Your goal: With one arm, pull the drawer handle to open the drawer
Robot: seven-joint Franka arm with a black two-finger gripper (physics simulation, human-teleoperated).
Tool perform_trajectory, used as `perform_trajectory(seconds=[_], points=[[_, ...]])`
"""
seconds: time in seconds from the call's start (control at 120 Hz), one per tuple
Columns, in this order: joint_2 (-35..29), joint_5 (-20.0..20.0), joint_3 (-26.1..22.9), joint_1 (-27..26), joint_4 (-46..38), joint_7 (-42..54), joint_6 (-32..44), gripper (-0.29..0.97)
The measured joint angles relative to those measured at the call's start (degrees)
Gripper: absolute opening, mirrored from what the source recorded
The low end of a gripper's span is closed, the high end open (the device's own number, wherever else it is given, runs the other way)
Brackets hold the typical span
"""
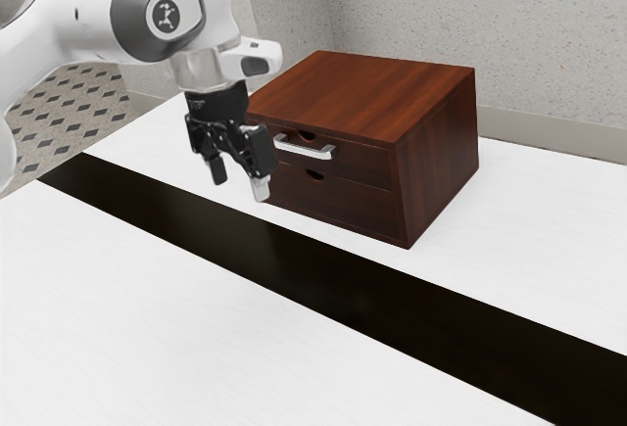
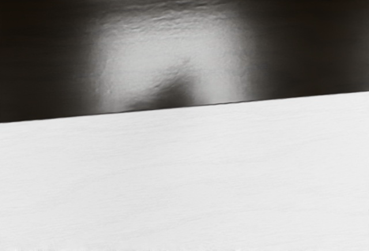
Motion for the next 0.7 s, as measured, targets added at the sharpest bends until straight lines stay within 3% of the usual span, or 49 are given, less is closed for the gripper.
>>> perform_trajectory(seconds=[0.217, 0.3, 0.392, 0.533, 0.658, 0.7], points=[[-0.6, 0.0, -0.2, 0.5, 0.3, -2.8, -0.9, 0.68], [-6.5, -0.1, -0.7, 0.2, 1.4, -2.0, -1.0, 0.68], [-10.3, -3.5, -2.6, 0.0, 2.3, 5.3, 1.8, 0.68], [-8.8, -6.2, -4.7, -1.2, 2.3, 20.2, 6.5, 0.68], [-4.1, -5.4, -5.2, -0.7, 1.9, 33.5, 8.8, 0.68], [-3.0, -2.7, -5.4, -0.7, 1.9, 37.3, 9.4, 0.68]])
